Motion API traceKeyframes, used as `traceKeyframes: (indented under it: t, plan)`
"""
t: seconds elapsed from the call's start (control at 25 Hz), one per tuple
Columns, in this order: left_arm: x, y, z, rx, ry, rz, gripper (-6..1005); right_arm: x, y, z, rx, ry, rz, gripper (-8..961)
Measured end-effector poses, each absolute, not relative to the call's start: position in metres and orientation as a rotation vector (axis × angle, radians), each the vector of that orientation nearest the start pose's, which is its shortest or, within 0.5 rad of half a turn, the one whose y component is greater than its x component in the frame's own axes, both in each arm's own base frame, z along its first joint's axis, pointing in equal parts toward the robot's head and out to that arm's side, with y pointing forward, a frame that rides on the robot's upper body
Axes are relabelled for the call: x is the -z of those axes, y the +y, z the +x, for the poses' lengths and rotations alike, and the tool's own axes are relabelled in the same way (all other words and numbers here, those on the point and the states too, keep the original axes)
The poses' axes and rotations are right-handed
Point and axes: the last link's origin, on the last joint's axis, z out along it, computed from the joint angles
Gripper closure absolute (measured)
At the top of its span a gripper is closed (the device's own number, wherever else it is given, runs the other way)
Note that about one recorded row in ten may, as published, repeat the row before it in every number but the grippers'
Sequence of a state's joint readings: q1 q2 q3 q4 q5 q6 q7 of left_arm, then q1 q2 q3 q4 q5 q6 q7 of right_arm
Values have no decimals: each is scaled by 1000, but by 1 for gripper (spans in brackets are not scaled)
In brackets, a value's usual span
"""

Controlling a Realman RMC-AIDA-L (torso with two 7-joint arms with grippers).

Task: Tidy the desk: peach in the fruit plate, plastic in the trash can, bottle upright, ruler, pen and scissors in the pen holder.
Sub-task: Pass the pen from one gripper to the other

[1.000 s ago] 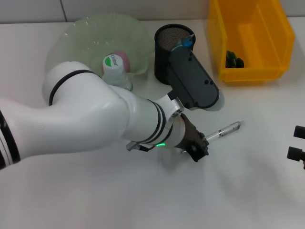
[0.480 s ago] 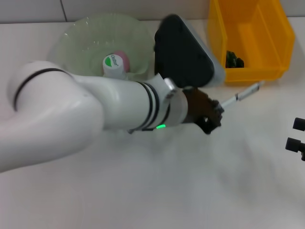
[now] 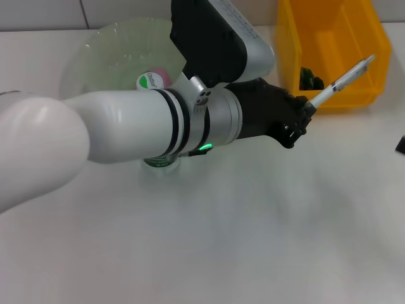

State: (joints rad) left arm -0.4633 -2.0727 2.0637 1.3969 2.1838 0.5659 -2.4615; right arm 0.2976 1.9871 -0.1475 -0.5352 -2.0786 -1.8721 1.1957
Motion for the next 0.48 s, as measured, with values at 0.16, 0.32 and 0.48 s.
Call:
traceKeyframes:
  t: [0.16, 0.32, 0.48]
  plan:
    - [111, 317, -80, 395, -302, -2665, 865, -71, 238, 343, -1220, 843, -2151, 356]
    - [110, 314, -77, 453, -271, -2670, 865, -62, 241, 338, -1332, 934, -2086, 358]
    - [110, 314, -76, 471, -257, -2674, 863, -39, 250, 327, -1419, 1059, -2044, 360]
